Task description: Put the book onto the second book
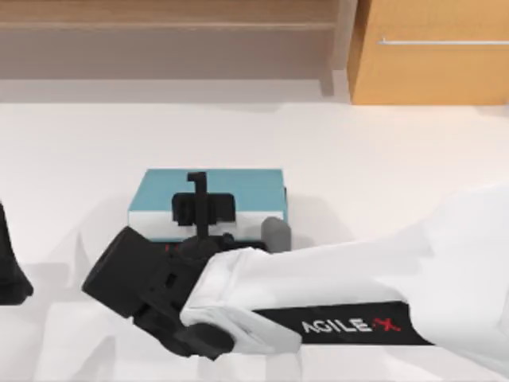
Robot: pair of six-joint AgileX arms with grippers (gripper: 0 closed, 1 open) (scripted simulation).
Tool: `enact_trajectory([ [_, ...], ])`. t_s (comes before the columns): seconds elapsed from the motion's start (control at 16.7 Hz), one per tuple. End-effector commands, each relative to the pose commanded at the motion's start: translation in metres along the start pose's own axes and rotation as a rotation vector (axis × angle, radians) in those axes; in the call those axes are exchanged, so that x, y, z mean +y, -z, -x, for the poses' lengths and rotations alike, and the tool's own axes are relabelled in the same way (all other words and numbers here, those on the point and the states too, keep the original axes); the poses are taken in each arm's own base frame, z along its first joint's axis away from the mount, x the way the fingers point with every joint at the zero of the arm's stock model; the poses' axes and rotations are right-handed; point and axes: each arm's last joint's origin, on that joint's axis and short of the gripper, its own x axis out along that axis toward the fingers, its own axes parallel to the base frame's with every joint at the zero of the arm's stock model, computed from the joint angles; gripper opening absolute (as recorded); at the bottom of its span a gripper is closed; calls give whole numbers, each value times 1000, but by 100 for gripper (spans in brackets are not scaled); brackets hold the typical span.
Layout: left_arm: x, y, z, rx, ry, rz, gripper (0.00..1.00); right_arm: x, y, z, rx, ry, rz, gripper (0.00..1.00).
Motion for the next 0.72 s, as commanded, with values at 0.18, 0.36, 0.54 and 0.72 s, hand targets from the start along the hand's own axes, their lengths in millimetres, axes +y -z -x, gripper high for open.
enact_trajectory([
  [0.18,0,0,0,0,0,0,100,0,0,0,0,0,0,38],
  [0.36,0,0,0,0,0,0,100,0,0,0,0,0,0,60],
  [0.54,0,0,0,0,0,0,100,0,0,0,0,0,0,83],
  [0.72,0,0,0,0,0,0,100,0,0,0,0,0,0,100],
])
